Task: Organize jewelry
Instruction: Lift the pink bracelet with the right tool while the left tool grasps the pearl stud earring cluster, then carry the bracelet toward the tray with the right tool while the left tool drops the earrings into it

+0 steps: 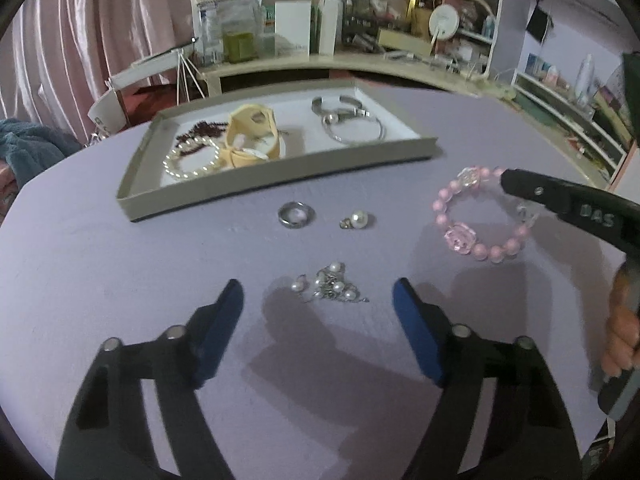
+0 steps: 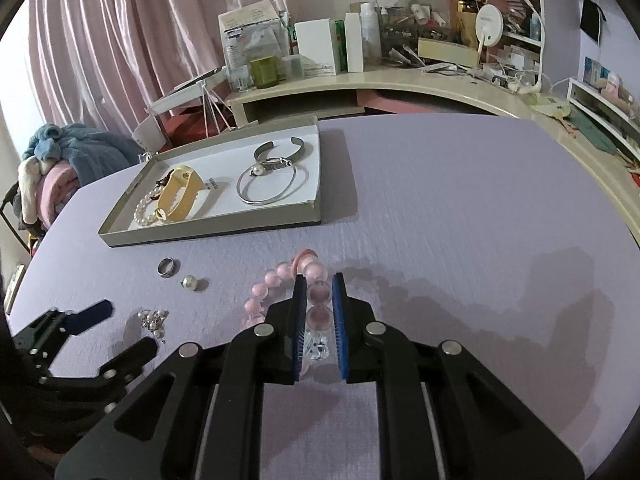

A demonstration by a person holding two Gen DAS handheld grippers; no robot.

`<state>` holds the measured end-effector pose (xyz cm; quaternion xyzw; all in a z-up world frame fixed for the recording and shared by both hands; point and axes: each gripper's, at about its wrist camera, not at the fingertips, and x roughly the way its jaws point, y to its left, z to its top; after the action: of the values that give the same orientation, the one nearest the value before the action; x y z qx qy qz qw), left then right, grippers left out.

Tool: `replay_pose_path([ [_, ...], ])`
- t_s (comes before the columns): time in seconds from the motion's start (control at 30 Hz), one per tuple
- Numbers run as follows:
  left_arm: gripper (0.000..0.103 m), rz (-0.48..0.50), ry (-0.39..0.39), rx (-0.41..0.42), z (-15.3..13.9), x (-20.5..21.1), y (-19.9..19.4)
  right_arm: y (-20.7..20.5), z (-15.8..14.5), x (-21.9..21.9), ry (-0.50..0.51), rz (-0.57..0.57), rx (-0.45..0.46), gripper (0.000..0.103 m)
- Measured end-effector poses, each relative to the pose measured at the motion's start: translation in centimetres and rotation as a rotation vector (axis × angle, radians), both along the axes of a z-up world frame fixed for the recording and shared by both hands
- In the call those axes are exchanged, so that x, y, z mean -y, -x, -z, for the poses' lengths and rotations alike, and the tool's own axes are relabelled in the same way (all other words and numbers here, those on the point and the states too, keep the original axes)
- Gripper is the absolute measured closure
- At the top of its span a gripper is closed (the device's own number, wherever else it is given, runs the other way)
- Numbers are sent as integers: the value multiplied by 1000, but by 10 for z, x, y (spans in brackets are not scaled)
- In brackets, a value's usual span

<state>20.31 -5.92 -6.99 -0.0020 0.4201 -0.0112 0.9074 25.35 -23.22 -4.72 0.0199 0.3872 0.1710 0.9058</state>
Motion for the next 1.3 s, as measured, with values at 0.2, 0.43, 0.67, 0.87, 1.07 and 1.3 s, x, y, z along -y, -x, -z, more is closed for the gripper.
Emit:
replay_pose_path([
  [0.2, 59, -24, -7, -34, 5, 3, -12, -2, 2, 5, -20, 1, -12, 90],
  [0.43, 96, -11, 32, -33, 2, -1, -8, 4, -2, 3, -41, -12, 2, 90],
  [0.67, 96, -37, 52, 24, -22, -25, 7, 14, -22, -3, -64, -41, 52, 90],
  [0.87, 96, -63, 59, 89, -57, -49, 21, 21, -39, -9, -68, -54, 91, 90],
  [1.07, 96, -79, 77, 141, -88, -65, 26, 25, -55, -12, -75, -60, 121, 90],
  [1.3, 96, -90, 84, 204, -126, -78, 29, 29, -71, -20, -71, -74, 162, 90],
])
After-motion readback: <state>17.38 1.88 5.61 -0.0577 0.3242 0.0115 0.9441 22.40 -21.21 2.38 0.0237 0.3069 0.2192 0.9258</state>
